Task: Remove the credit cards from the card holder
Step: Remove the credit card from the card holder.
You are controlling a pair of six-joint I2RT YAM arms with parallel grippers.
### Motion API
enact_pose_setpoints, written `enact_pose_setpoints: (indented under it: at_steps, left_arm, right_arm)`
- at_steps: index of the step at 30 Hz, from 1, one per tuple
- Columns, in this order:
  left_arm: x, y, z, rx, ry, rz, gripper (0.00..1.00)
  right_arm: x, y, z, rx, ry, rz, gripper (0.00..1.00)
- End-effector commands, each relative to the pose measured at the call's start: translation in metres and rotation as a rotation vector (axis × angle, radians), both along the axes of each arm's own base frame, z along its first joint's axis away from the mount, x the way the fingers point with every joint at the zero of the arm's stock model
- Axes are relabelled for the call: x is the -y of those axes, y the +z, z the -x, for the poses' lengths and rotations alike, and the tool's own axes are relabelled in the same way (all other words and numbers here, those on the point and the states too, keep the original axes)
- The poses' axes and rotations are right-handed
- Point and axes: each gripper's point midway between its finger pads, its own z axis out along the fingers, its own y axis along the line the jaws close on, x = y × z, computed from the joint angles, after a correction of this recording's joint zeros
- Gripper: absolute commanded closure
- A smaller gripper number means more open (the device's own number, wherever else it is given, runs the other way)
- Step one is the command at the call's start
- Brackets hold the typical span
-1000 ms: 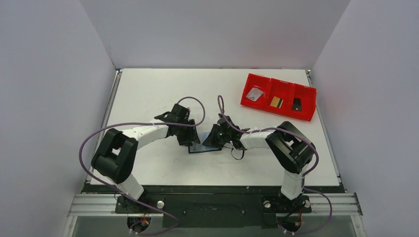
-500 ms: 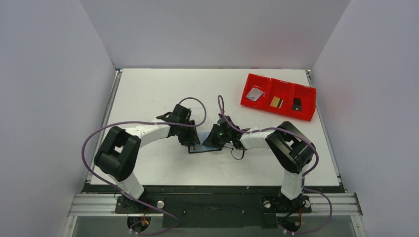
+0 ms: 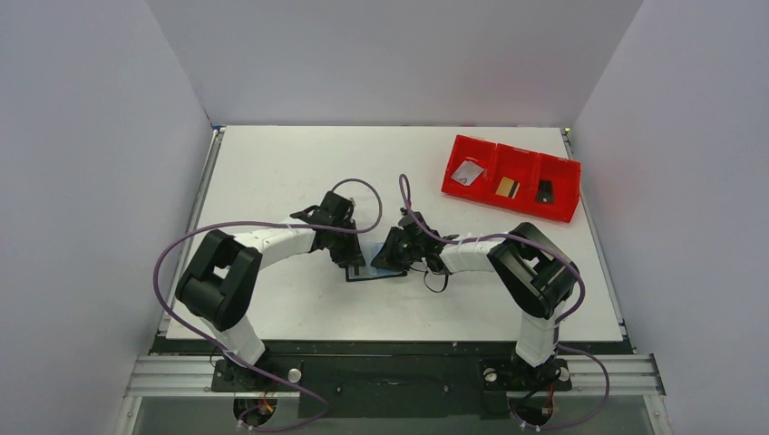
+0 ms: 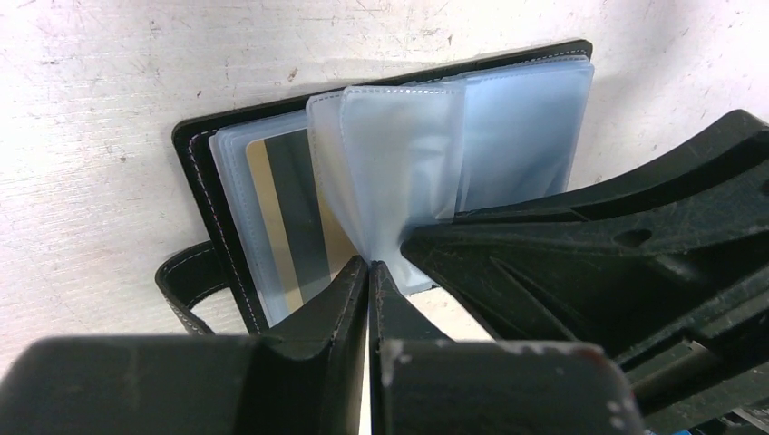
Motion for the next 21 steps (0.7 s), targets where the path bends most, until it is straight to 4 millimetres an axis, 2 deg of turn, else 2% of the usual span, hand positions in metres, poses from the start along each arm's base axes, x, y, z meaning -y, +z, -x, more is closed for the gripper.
enact_pose_setpoints:
  at_steps: [1,2,5,7,13,18,21]
  left_arm:
    - [0.011,0.019,-0.016,0.070,-0.012,0.035,1.00]
    - [0.011,0.020,-0.016,0.072,-0.011,0.035,1.00]
    - [0.010,0.023,-0.017,0.079,-0.007,0.035,1.00]
    - [0.010,0.024,-0.017,0.083,-0.005,0.036,1.00]
    - [0.011,0.027,-0.017,0.087,-0.006,0.043,1.00]
    - [0.019,0.036,-0.018,0.108,-0.023,0.088,1.00]
    - [0.026,0.043,-0.018,0.128,-0.041,0.113,1.00]
  right_arm:
    - [0.026,-0.022,0.007,-0.030,-0.019,0.157,0.84]
    - [0.027,-0.019,0.007,-0.028,-0.018,0.158,0.81]
    - [0.019,0.012,-0.004,0.029,-0.020,0.123,0.67]
    - [0.020,0.026,-0.006,0.049,-0.022,0.125,0.61]
    - [0.031,0.056,-0.013,0.101,-0.052,0.148,0.52]
    - [0.042,0.078,-0.015,0.140,-0.083,0.149,0.49]
    - [0.053,0.082,-0.017,0.157,-0.110,0.178,0.48]
